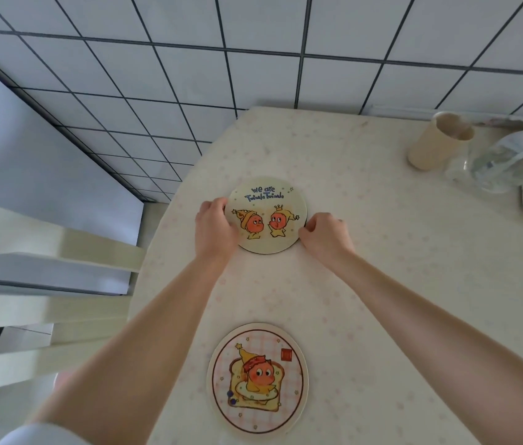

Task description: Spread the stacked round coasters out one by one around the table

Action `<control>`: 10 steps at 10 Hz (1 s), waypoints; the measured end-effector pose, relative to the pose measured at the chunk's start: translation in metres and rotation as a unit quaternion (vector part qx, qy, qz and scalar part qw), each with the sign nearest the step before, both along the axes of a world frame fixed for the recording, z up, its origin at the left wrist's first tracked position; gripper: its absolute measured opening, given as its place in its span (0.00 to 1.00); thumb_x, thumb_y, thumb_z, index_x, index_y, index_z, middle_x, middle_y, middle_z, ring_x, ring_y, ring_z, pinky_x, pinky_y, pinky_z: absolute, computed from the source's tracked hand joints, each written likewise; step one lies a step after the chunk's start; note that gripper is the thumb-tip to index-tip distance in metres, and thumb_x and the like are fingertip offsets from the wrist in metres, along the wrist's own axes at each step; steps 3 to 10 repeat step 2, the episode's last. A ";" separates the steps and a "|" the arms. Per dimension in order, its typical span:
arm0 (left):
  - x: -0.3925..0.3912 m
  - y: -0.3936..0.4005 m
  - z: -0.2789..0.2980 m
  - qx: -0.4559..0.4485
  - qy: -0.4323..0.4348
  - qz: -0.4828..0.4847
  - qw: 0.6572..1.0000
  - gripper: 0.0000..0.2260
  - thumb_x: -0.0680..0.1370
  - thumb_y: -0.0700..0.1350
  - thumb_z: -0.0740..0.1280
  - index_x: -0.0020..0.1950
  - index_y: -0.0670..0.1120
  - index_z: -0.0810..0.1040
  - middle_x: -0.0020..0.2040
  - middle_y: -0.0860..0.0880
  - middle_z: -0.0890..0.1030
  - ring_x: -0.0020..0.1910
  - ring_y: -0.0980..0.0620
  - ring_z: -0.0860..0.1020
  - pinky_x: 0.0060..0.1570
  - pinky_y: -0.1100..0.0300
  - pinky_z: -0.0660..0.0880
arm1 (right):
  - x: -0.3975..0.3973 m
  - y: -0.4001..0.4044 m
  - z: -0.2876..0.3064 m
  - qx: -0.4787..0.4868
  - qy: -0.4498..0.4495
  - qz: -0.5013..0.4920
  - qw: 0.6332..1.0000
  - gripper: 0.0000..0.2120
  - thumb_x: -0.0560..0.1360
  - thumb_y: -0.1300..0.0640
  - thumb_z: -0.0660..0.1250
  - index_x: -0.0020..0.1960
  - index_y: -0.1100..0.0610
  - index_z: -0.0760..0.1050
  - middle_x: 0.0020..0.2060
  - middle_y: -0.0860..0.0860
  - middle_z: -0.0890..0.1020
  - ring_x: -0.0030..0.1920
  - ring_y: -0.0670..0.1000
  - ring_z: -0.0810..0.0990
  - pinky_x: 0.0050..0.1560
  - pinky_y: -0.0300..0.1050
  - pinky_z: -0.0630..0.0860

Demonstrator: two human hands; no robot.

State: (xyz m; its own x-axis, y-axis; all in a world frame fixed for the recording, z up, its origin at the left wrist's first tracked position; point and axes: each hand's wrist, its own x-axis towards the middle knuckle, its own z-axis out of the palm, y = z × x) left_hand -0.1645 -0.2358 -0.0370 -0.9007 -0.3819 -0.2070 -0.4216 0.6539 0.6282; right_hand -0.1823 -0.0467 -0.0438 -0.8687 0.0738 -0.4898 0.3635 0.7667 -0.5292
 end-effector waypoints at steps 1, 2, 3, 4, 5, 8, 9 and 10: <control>0.008 -0.002 -0.004 -0.044 -0.001 -0.051 0.998 0.25 0.74 0.32 0.63 0.70 0.43 0.72 0.67 0.43 0.72 0.65 0.42 0.68 0.63 0.54 0.67 | 0.003 -0.002 0.001 0.068 0.035 0.081 0.994 0.09 0.75 0.55 0.58 0.46 0.60 0.72 0.38 0.56 0.76 0.36 0.59 0.76 0.30 0.43 0.69; 0.016 0.001 -0.003 -0.065 -0.035 -0.090 0.993 0.25 0.75 0.34 0.64 0.72 0.44 0.70 0.71 0.44 0.69 0.67 0.40 0.65 0.65 0.51 0.67 | 0.007 0.005 0.008 0.104 0.052 0.111 0.987 0.10 0.77 0.54 0.57 0.46 0.60 0.71 0.40 0.56 0.76 0.38 0.59 0.77 0.33 0.45 0.70; 0.016 0.001 -0.003 -0.065 -0.035 -0.090 0.993 0.25 0.75 0.34 0.64 0.72 0.44 0.70 0.71 0.44 0.69 0.67 0.40 0.65 0.65 0.51 0.67 | 0.007 0.005 0.008 0.104 0.052 0.111 0.987 0.10 0.77 0.54 0.57 0.46 0.60 0.71 0.40 0.56 0.76 0.38 0.59 0.77 0.33 0.45 0.70; 0.016 0.001 -0.003 -0.065 -0.035 -0.090 0.993 0.25 0.75 0.34 0.64 0.72 0.44 0.70 0.71 0.44 0.69 0.67 0.40 0.65 0.65 0.51 0.67 | 0.007 0.005 0.008 0.104 0.052 0.111 0.987 0.10 0.77 0.54 0.57 0.46 0.60 0.71 0.40 0.56 0.76 0.38 0.59 0.77 0.33 0.45 0.70; 0.016 0.001 -0.003 -0.065 -0.035 -0.090 0.993 0.25 0.75 0.34 0.64 0.72 0.44 0.70 0.71 0.44 0.69 0.67 0.40 0.65 0.65 0.51 0.67 | 0.007 0.005 0.008 0.104 0.052 0.111 0.987 0.10 0.77 0.54 0.57 0.46 0.60 0.71 0.40 0.56 0.76 0.38 0.59 0.77 0.33 0.45 0.70; 0.016 0.001 -0.003 -0.065 -0.035 -0.090 0.993 0.25 0.75 0.34 0.64 0.72 0.44 0.70 0.71 0.44 0.69 0.67 0.40 0.65 0.65 0.51 0.67 | 0.007 0.005 0.008 0.104 0.052 0.111 0.987 0.10 0.77 0.54 0.57 0.46 0.60 0.71 0.40 0.56 0.76 0.38 0.59 0.77 0.33 0.45 0.70; 0.016 0.001 -0.003 -0.065 -0.035 -0.090 0.993 0.25 0.75 0.34 0.64 0.72 0.44 0.70 0.71 0.44 0.69 0.67 0.40 0.65 0.65 0.51 0.67 | 0.007 0.005 0.008 0.104 0.052 0.111 0.987 0.10 0.77 0.54 0.57 0.46 0.60 0.71 0.40 0.56 0.76 0.38 0.59 0.77 0.33 0.45 0.70; 0.016 0.001 -0.003 -0.065 -0.035 -0.090 0.993 0.25 0.75 0.34 0.64 0.72 0.44 0.70 0.71 0.44 0.69 0.67 0.40 0.65 0.65 0.51 0.67 | 0.007 0.005 0.008 0.104 0.052 0.111 0.987 0.10 0.77 0.54 0.57 0.46 0.60 0.71 0.40 0.56 0.76 0.38 0.59 0.77 0.33 0.45 0.70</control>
